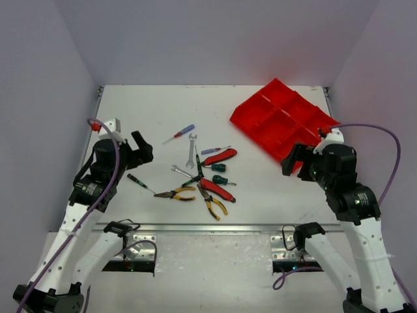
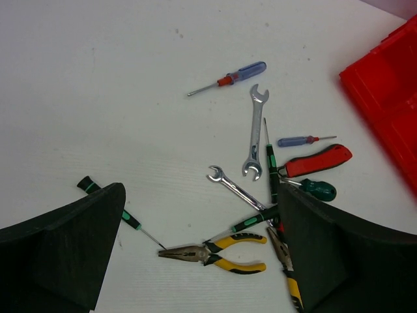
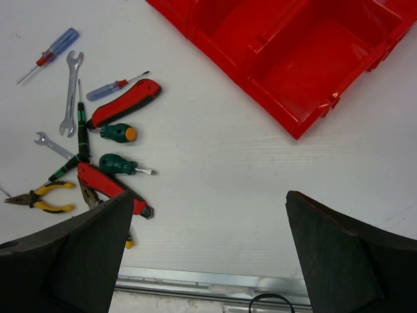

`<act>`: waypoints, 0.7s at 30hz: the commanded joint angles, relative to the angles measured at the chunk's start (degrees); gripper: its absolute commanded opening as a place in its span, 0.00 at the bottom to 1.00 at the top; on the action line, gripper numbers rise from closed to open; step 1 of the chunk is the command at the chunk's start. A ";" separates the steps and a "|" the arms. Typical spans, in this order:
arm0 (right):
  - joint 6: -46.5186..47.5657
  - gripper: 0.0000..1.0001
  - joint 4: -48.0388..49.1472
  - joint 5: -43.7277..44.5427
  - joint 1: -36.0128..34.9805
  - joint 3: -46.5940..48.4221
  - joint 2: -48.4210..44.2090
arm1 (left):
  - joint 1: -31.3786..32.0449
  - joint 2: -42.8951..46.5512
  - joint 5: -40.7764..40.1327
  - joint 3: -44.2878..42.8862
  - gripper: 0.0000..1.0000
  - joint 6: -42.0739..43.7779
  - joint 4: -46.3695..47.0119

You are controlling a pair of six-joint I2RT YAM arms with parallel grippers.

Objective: Sort the tools into containers

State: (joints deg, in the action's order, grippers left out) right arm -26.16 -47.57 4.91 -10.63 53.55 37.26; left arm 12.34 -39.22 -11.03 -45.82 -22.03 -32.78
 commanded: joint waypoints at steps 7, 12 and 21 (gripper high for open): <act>-1.02 0.99 14.30 -23.90 0.12 -5.99 -2.61 | 0.23 -19.95 22.62 -12.57 1.00 -0.98 16.88; 0.03 0.99 10.77 -23.10 0.14 -2.55 -0.56 | 0.14 -45.99 22.06 -35.17 1.00 13.41 3.97; 0.78 0.99 11.58 -24.80 0.09 -4.68 -5.71 | -0.20 -79.25 13.16 -60.80 0.99 28.18 -9.43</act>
State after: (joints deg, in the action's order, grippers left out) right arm -26.91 -37.30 -18.09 -10.61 47.61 31.73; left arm 12.33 -113.14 4.94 -101.66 -2.77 -33.65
